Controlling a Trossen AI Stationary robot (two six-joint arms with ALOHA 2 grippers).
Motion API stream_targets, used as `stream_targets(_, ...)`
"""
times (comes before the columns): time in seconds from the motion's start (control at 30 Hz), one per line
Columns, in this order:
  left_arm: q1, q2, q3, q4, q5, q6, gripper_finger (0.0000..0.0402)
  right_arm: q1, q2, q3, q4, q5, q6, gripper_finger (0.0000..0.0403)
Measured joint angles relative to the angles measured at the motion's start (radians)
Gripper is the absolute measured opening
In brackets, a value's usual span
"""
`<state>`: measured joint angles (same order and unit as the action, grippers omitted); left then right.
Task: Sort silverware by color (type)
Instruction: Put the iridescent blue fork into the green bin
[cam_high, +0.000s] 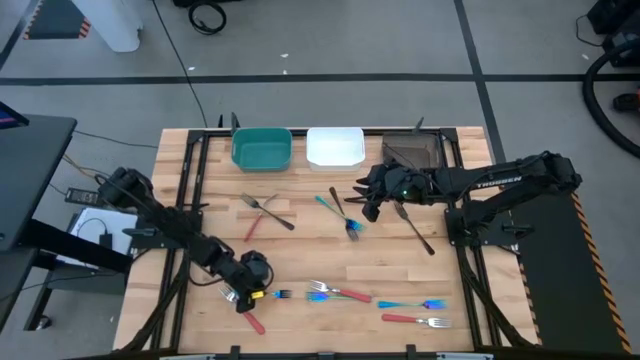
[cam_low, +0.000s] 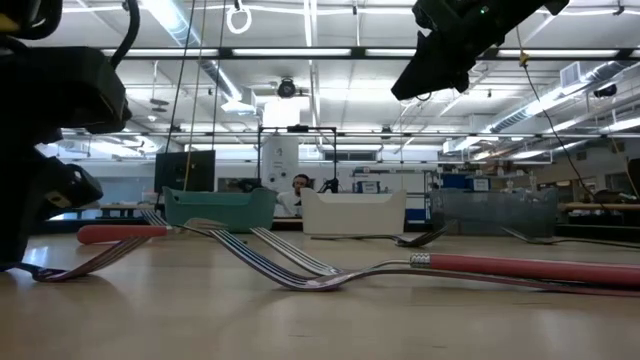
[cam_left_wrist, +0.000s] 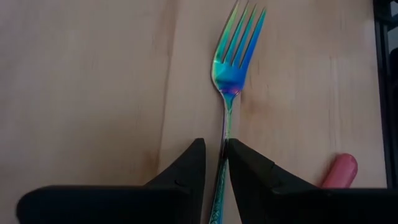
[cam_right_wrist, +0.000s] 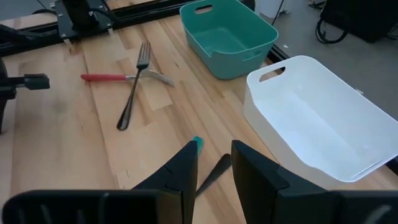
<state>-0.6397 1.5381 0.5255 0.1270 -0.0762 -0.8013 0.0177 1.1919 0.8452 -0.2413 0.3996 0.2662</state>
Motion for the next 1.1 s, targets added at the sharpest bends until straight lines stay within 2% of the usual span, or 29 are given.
stream_targets(0.27, -0.014, 0.006, 0.001, -0.013, -0.018, -0.02, 0.008, 0.0, 0.0, 0.0, 0.0, 0.0, 0.0, 0.0106)
stream_targets(0.43, -0.015, 0.005, 0.006, -0.122, -0.096, -0.099, 0.0079, 0.0, 0.0, 0.0, 0.0, 0.0, 0.0, 0.0106)
stream_targets(0.67, -0.015, 0.005, 0.004, -0.136, -0.109, -0.096, 0.004, 0.0, 0.0, 0.0, 0.005, 0.009, -0.012, 0.0106)
stream_targets(0.8, -0.016, 0.005, 0.002, -0.129, -0.106, -0.059, 0.0008, 0.0, 0.0, 0.0, 0.012, 0.027, -0.026, 0.0106)
stream_targets(1.1, -0.013, 0.002, -0.004, -0.019, -0.112, 0.054, 0.0, 0.0, 0.0, 0.0, 0.031, 0.028, -0.034, 0.0106)
